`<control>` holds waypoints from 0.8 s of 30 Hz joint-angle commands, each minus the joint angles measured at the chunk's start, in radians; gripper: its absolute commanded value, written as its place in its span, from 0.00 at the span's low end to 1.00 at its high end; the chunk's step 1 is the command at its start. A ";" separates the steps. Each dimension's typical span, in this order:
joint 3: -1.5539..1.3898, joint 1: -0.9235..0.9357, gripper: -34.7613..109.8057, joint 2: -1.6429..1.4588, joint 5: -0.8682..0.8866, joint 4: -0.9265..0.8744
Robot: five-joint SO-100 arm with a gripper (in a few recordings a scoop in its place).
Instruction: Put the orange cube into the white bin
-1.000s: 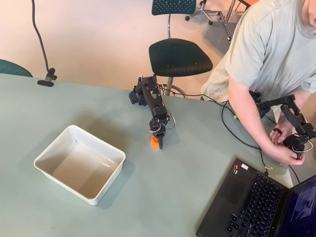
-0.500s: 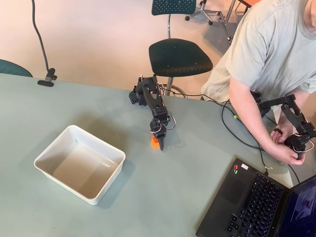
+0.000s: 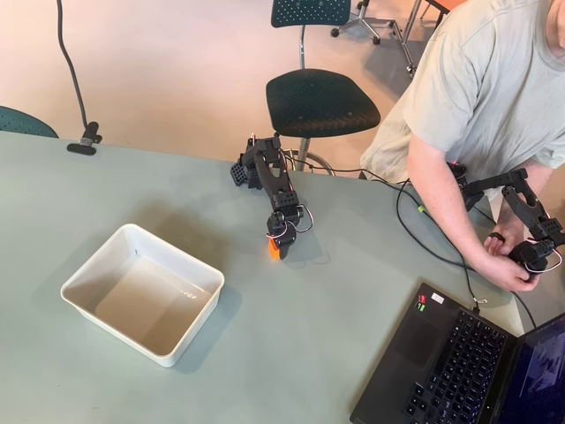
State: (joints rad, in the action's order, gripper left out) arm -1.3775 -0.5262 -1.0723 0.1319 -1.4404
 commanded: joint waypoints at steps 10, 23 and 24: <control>0.034 0.008 0.43 -0.021 0.003 0.003; 0.176 0.014 0.43 -0.031 0.002 0.000; 0.212 0.020 0.43 -0.031 0.000 0.000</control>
State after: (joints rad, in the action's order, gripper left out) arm -1.2441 -0.5200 -1.0707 0.1319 -1.4419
